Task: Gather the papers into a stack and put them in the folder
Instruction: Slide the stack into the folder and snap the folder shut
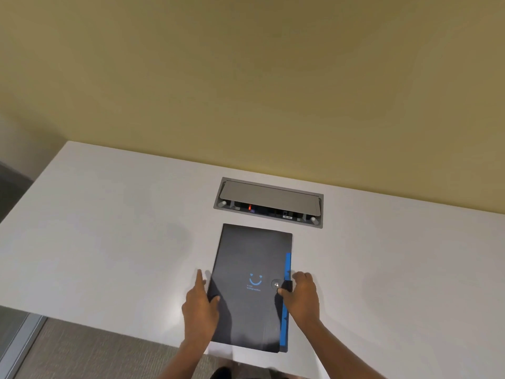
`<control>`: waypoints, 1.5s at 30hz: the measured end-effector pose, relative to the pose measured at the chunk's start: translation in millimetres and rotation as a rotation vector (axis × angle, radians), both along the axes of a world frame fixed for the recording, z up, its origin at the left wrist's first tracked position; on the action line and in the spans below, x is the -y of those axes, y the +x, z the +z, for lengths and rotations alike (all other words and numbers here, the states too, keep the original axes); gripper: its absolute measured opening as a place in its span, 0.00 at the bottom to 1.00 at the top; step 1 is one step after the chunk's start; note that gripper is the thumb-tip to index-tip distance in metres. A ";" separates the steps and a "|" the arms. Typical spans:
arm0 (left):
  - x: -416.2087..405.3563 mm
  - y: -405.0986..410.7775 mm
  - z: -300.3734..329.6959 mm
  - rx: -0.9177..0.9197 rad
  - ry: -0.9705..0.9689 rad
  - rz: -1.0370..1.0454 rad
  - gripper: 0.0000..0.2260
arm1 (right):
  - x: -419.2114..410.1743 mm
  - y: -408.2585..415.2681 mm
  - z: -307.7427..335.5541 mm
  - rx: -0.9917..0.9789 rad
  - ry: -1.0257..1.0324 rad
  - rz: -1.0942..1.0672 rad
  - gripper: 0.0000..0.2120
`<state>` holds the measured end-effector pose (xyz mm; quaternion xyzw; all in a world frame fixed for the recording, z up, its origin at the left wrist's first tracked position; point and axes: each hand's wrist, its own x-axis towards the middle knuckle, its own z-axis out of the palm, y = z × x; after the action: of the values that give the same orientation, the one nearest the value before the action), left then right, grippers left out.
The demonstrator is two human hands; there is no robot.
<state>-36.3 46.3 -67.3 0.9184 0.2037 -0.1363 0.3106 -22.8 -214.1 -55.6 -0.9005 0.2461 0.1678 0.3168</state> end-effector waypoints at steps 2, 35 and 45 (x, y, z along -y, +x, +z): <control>-3.7 -3.4 -2.7 -0.023 -0.082 0.101 0.38 | 0.3 -5.9 -2.6 -0.013 0.064 -0.088 0.23; -223.7 147.5 4.5 0.183 -0.234 0.555 0.05 | -231.0 168.1 -4.4 -0.042 0.581 -0.001 0.22; -221.8 250.9 -13.7 0.167 -0.285 0.443 0.16 | -236.6 230.4 -20.9 0.025 0.599 -0.094 0.27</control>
<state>214.6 268.1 -81.0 0.8064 0.3521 -0.0164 0.4748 207.6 22.5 -76.5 -0.7566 0.2233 0.2068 0.5787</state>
